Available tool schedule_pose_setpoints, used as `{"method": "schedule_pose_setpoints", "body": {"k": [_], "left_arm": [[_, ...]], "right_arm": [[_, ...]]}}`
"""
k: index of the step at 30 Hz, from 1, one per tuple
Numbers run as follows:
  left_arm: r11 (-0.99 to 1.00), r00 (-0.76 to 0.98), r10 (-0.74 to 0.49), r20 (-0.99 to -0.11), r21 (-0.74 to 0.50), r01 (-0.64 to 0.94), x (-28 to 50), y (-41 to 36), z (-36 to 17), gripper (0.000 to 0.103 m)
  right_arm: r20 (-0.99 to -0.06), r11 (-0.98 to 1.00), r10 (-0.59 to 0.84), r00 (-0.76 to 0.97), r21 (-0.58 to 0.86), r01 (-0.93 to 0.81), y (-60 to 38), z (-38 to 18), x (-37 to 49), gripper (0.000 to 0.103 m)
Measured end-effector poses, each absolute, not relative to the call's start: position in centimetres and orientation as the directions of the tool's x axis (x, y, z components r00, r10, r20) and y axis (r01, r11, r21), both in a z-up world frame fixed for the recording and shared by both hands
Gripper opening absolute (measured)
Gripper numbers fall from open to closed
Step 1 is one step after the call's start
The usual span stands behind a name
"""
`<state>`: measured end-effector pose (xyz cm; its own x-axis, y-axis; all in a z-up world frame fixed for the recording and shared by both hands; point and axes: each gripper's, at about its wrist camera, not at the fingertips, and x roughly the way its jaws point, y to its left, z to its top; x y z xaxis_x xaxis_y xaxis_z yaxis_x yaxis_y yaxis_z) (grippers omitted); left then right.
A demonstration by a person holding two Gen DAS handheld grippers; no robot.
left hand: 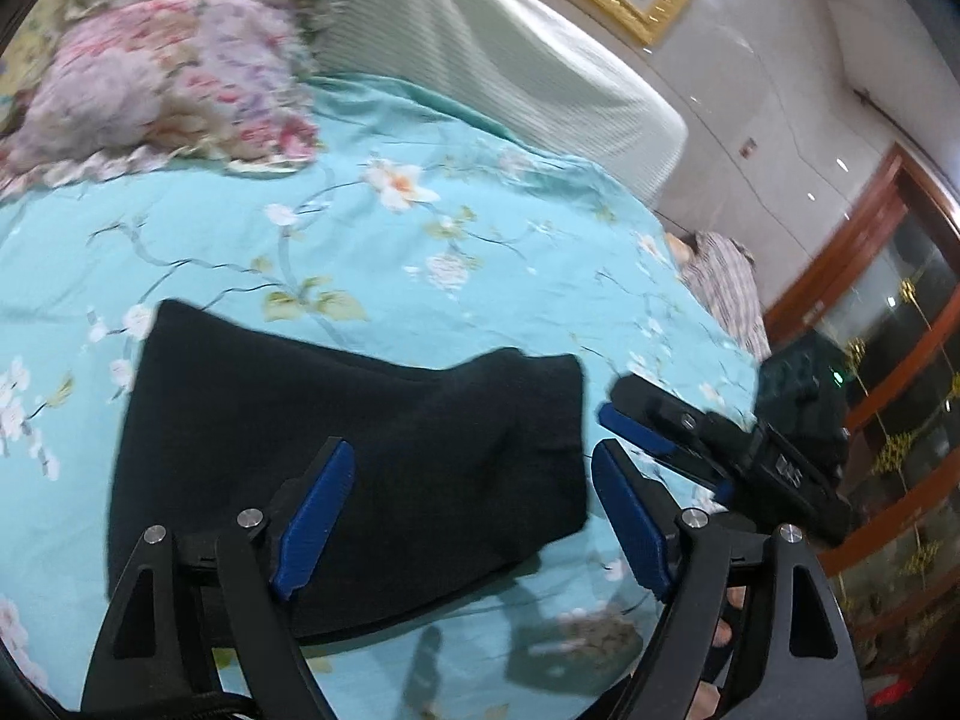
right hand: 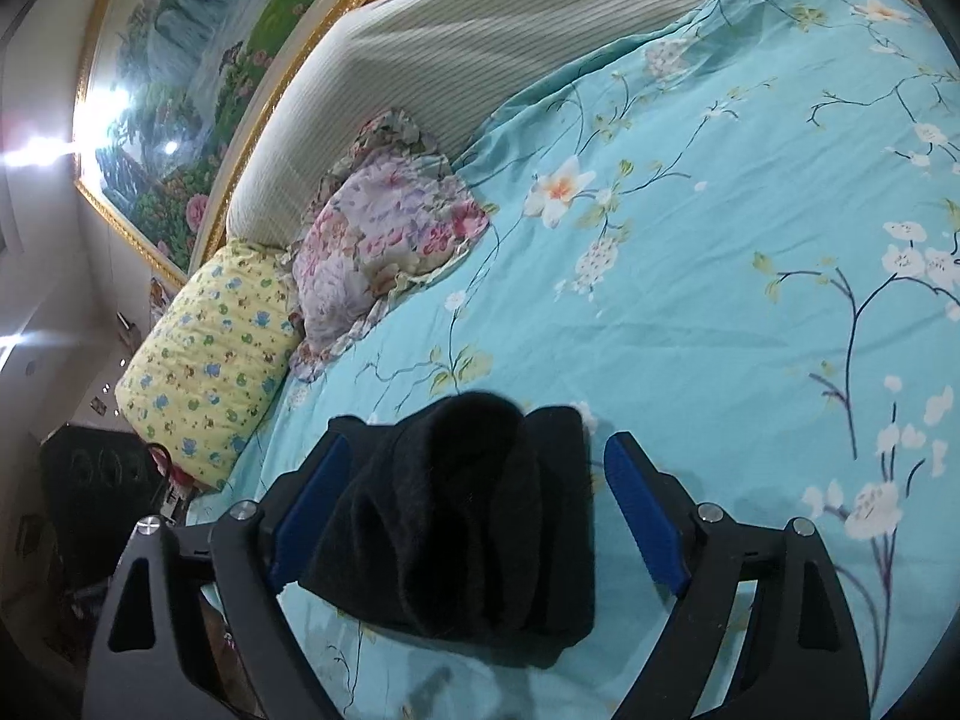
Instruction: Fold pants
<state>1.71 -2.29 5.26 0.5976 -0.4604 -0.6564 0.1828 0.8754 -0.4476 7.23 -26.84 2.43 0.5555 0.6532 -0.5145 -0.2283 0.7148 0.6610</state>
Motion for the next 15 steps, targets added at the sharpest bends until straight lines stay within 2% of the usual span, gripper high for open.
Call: {"method": "schedule_pose_setpoints", "body": {"k": [12, 15], "left_arm": [[0.88, 0.617, -0.408, -0.672, -0.47, 0.069, 1.0, 2.5, 4.1, 0.082], [0.883, 0.621, -0.391, -0.679, -0.468, 0.044, 0.9, 3.6, 3.7, 0.082]], "right_arm": [[-0.629, 0.83, 0.539, 0.561, 0.509, -0.227, -23.7, 2.7, 5.2, 0.092], [-0.634, 0.833, 0.536, 0.558, 0.504, -0.228, -23.3, 2.6, 4.7, 0.093]]}}
